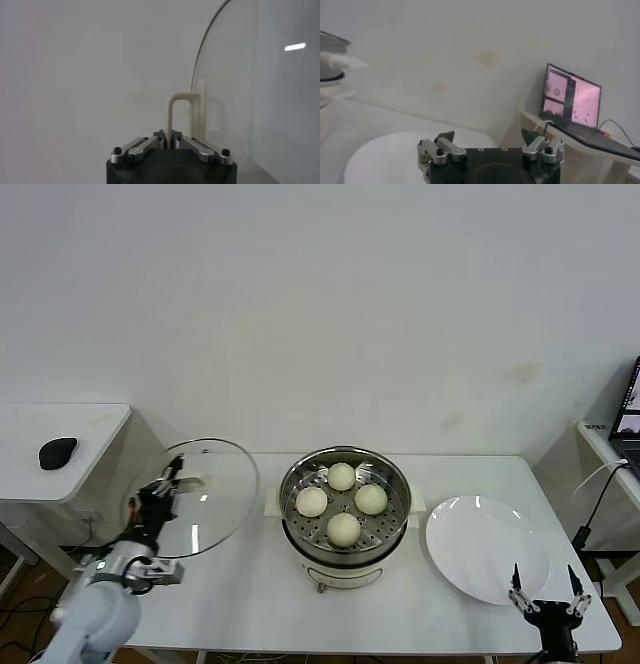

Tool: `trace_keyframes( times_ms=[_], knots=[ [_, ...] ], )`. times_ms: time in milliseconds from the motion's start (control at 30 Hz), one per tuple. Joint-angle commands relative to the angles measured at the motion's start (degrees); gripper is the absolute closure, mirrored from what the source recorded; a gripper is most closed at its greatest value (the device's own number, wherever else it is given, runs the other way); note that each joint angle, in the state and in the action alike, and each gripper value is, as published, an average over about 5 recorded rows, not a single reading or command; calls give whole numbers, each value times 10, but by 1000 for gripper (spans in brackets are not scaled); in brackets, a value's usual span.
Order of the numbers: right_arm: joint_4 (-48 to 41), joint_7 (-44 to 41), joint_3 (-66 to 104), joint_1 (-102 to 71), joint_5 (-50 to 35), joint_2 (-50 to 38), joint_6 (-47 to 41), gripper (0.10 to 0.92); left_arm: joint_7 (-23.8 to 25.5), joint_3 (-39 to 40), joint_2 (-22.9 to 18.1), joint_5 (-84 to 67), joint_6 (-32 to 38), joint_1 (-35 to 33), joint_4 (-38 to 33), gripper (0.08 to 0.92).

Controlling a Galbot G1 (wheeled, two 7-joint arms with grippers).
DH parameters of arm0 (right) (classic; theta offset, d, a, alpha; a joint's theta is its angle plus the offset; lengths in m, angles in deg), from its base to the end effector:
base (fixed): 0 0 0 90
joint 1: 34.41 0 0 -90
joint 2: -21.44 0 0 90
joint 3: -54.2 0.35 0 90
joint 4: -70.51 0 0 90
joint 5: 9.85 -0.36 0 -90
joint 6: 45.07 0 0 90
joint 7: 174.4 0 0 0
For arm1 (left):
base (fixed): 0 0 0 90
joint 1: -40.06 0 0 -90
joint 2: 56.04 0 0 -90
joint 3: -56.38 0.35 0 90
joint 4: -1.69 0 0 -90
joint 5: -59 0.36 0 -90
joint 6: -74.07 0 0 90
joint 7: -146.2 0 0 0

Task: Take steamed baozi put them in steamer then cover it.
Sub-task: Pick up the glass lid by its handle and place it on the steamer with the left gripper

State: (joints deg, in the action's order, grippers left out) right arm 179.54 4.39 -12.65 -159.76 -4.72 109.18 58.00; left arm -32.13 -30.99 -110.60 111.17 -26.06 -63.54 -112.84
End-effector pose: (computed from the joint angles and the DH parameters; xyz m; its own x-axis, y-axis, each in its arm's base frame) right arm 0.1238 -0.1429 -0.3663 -0.9614 0.2743 0.0201 0.2515 0.9063 -0.3397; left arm 0.2775 0.1040 -0.2442 -0.9933 0.1049 -0.0485 -0.0389 0.0918 0.9950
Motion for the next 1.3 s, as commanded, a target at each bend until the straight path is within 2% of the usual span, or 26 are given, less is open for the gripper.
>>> trace_keyframes(
  times_ms=[33,267,467,1033,1300],
  knots=[
    [-6,6,-16,17,56,18,2,203,79,225,-34,52,-120,135,-55,855],
    [-22,11,-37,30,88,26,1,203,146,289,-116,181,-140,180,-32,855],
    [-33,12,-44,31,93,26,3,203,166,323,-177,240,-141,204,7,855],
    [-38,15,-43,28,89,26,8,203,160,349,-263,278,-137,232,119,855],
    [-42,16,-41,27,88,26,12,203,157,347,-278,290,-132,231,148,855]
  ],
)
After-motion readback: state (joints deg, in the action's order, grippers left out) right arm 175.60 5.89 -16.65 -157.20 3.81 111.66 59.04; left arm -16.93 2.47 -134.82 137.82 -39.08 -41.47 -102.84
